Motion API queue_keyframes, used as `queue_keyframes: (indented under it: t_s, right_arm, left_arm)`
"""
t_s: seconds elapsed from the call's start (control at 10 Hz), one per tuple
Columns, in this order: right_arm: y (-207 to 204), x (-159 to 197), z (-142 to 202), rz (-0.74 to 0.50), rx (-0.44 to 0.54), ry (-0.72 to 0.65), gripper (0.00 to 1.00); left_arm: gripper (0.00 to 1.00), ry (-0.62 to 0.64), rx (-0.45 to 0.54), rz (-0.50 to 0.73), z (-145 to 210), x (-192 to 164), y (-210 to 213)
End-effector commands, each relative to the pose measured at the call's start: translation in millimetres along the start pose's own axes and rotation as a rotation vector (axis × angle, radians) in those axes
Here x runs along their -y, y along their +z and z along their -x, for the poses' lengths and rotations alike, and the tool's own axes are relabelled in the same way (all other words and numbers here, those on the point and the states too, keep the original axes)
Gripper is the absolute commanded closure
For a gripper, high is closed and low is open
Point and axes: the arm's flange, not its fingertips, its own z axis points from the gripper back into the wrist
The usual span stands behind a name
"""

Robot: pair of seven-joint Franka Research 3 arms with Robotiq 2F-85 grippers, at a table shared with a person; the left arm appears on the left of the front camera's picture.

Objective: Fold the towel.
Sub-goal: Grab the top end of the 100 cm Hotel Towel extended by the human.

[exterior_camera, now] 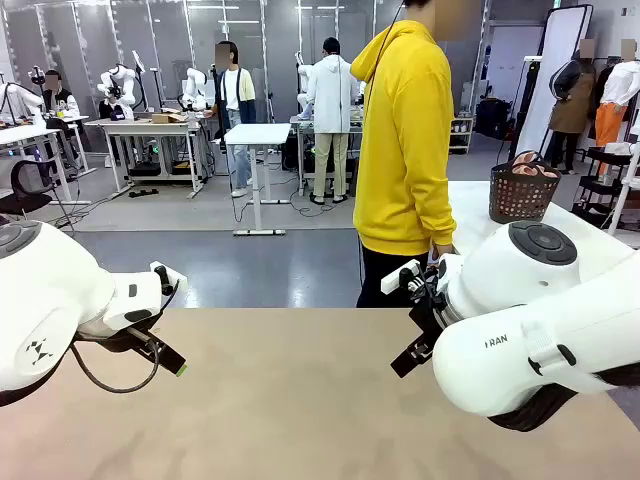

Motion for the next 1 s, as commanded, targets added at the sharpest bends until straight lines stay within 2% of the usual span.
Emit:
queue_keyframes:
  t_s: [0.0,0.9]
  right_arm:
    - [0.0,0.0,0.0,0.0,0.0,0.0,0.0]
    - [0.0,-0.1,0.0,0.0,0.0,0.003,0.0]
  left_arm:
    - [0.0,0.0,0.0,0.0,-0.1,0.2,0.0]
    - [0.0,-0.001,0.0,0.0,-0.1,0.4,0.0]
